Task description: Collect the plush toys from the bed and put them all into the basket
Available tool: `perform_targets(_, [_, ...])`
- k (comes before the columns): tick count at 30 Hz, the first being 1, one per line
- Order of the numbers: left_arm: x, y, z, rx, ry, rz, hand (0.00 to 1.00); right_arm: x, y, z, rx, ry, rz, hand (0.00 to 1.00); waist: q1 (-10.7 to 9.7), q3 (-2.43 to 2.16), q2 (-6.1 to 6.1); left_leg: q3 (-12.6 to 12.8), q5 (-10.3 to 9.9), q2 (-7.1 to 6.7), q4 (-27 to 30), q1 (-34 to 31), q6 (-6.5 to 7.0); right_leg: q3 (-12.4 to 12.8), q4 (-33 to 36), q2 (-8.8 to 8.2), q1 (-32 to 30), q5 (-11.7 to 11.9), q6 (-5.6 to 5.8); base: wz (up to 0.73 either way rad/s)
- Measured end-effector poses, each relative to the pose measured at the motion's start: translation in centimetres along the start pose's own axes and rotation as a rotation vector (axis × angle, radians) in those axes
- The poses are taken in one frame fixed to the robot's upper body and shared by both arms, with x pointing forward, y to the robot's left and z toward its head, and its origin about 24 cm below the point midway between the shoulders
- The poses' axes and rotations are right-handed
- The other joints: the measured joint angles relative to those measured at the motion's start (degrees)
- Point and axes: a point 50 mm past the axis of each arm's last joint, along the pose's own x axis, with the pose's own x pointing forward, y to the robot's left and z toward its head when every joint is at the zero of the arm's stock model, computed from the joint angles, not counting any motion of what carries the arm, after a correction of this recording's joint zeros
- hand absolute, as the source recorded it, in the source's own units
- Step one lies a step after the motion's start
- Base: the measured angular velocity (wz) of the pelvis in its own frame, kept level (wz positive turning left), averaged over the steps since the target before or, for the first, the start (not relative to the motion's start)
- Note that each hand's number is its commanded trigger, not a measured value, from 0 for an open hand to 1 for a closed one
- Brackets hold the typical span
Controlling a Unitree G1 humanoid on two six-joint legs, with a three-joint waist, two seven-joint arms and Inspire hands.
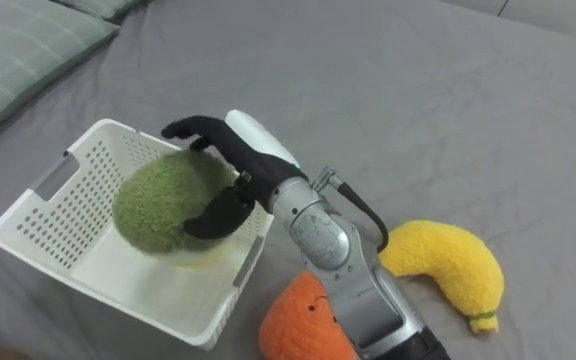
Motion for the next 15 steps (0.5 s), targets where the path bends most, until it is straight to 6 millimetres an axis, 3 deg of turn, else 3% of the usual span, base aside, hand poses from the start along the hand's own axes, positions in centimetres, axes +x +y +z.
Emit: perform_targets(15, [0.01, -0.03, 0.09, 0.001, -0.003, -0.001, 0.0, 0.0, -0.02, 0.0, 0.0, 0.0, -0.01, 0.0, 0.0, 0.04, -0.06, 0.1, 0.0, 0.0, -0.1, 0.0, 0.0, -0.1, 0.0, 0.0, -0.1, 0.0, 0.0, 0.0])
